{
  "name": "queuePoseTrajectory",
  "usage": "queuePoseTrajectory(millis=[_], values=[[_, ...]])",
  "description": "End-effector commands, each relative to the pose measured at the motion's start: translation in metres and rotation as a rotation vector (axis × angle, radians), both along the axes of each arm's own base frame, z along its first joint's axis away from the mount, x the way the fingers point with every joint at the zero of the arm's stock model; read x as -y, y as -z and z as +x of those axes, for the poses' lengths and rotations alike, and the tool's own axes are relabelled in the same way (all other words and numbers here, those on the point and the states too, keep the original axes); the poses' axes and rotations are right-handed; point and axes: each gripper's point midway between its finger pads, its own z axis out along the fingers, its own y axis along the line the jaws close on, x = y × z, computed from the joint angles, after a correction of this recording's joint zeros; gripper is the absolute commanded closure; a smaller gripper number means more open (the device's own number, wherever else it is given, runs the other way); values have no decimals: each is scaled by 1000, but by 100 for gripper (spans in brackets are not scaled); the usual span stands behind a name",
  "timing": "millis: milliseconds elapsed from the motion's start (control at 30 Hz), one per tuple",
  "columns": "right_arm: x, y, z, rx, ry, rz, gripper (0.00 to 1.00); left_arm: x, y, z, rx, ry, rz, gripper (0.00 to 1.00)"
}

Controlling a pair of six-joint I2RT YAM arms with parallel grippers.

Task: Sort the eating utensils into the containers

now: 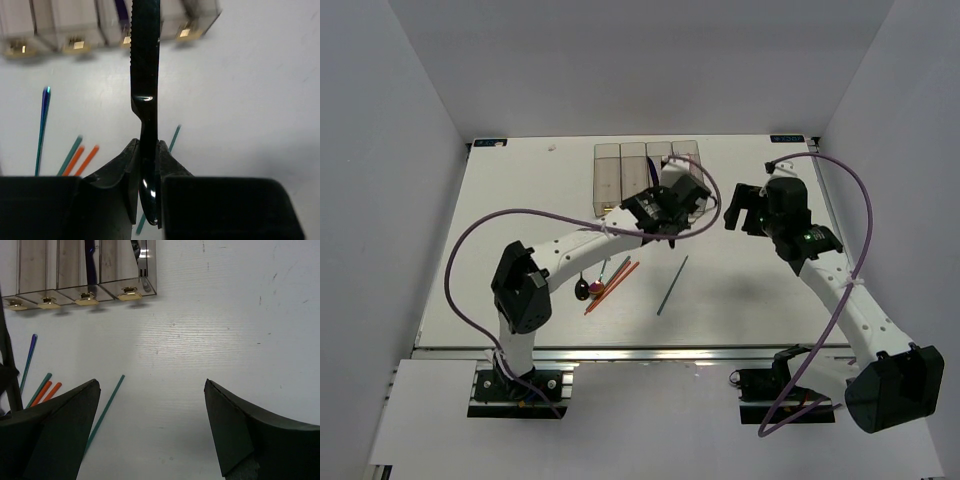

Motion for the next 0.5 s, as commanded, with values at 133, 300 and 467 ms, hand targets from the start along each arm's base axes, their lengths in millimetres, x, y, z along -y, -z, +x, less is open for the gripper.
queuePoseTrajectory(millis=[133, 300, 467], values=[[13, -31, -3, 87, 81, 28, 11, 10, -45, 132, 145, 39, -47, 100], [13, -24, -11, 61, 77, 34, 11, 25, -59, 176, 258, 120, -69, 100], [7, -21, -18, 61, 43, 62, 11, 11, -47, 211, 305, 76, -92, 100]])
